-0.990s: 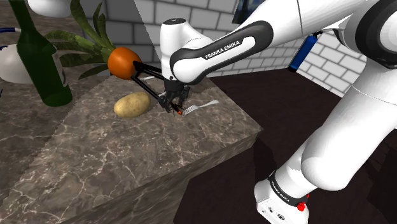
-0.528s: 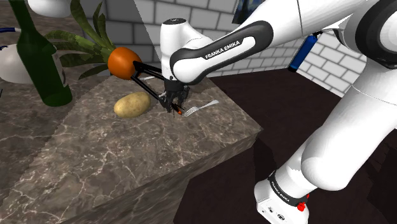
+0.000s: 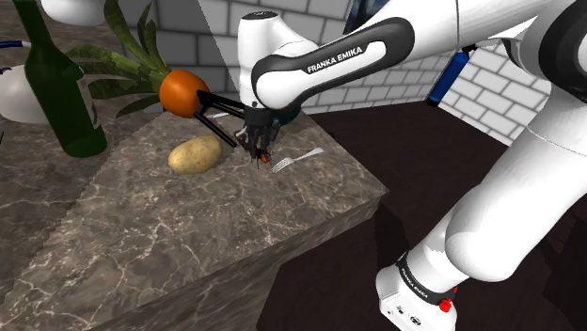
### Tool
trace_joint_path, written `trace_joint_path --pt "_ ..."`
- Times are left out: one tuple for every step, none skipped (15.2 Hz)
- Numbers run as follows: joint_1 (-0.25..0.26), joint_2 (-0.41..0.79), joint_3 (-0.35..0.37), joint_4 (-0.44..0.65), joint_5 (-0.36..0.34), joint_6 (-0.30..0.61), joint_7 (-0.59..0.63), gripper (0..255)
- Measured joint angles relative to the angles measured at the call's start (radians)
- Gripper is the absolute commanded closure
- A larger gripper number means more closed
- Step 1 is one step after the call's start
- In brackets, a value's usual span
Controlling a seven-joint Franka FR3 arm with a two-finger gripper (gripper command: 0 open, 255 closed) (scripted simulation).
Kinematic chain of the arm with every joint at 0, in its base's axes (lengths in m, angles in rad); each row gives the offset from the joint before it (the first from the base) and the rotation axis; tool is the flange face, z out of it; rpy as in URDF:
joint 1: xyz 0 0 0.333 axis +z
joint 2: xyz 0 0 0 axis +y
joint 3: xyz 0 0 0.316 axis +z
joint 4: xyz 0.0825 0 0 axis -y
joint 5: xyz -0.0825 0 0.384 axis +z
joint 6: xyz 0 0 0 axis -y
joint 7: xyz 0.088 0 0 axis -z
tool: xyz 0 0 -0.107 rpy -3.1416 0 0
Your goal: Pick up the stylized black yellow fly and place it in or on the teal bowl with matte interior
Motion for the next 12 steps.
trace_joint_path --pt "-0.001 -0.01 0.0 0.002 0.005 -0.012 -0.005 255" --pt "-0.001 -0.018 0.001 0.007 0.009 -0.024 -0.008 255" --pt "-0.001 -0.022 0.001 0.015 0.012 -0.035 -0.011 255" --pt "-0.001 -0.03 0.002 0.021 0.016 -0.049 -0.015 255" --pt "-0.001 -0.034 0.002 0.03 0.018 -0.06 -0.017 255" --pt "-0.001 -0.04 0.002 0.037 0.022 -0.073 -0.02 255" --pt "-0.001 -0.045 0.003 0.045 0.024 -0.085 -0.023 255" --pt "-0.002 -0.055 0.003 0.048 0.029 -0.098 -0.027 255" --pt "-0.003 -0.06 0.002 0.054 0.031 -0.108 -0.032 255" --pt "-0.002 -0.067 0.002 0.061 0.035 -0.122 -0.034 255" --pt "-0.003 -0.069 0.002 0.068 0.036 -0.13 -0.037 255" --pt "-0.002 -0.072 0.003 0.08 0.038 -0.146 -0.038 255"
